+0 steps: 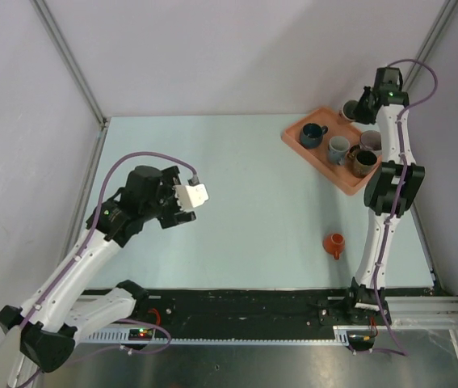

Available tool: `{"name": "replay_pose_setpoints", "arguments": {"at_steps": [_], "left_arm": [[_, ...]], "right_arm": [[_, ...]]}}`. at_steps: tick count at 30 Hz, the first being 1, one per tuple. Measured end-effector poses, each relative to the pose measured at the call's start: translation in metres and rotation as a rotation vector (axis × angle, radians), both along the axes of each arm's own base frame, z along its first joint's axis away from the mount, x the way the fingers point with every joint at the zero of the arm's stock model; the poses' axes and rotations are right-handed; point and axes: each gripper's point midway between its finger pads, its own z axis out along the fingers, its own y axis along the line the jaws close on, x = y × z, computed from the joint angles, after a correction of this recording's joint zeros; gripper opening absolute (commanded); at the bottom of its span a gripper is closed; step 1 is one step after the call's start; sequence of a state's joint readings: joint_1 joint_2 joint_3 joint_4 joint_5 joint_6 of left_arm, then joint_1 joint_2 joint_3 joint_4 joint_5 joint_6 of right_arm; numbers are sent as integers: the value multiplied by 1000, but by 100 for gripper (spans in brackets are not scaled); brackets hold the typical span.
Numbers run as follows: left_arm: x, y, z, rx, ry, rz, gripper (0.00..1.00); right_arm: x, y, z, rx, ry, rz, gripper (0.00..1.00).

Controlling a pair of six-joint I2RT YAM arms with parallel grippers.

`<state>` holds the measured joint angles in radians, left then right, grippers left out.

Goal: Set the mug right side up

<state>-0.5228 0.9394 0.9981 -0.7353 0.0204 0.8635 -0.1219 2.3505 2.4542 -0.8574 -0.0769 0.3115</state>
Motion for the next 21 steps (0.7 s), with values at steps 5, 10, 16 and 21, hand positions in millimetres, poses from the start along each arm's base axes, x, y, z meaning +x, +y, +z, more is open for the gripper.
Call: {"name": "replay_pose_setpoints", "arguments": {"at_steps": [5, 10, 16, 21], "left_arm": [[5, 3, -5, -18, 24, 30, 98], [10, 7, -11, -23, 47, 53, 98], [14, 13, -14, -17, 57, 75, 98], [15, 15, -16, -15, 63, 84, 98]], "right_arm": [[15, -31, -33, -5, 13, -50, 0], [29, -26, -50, -19, 3, -32, 0], [30, -25, -62, -94, 27, -17, 0], [29, -26, -65, -151, 39, -11, 0]]}}
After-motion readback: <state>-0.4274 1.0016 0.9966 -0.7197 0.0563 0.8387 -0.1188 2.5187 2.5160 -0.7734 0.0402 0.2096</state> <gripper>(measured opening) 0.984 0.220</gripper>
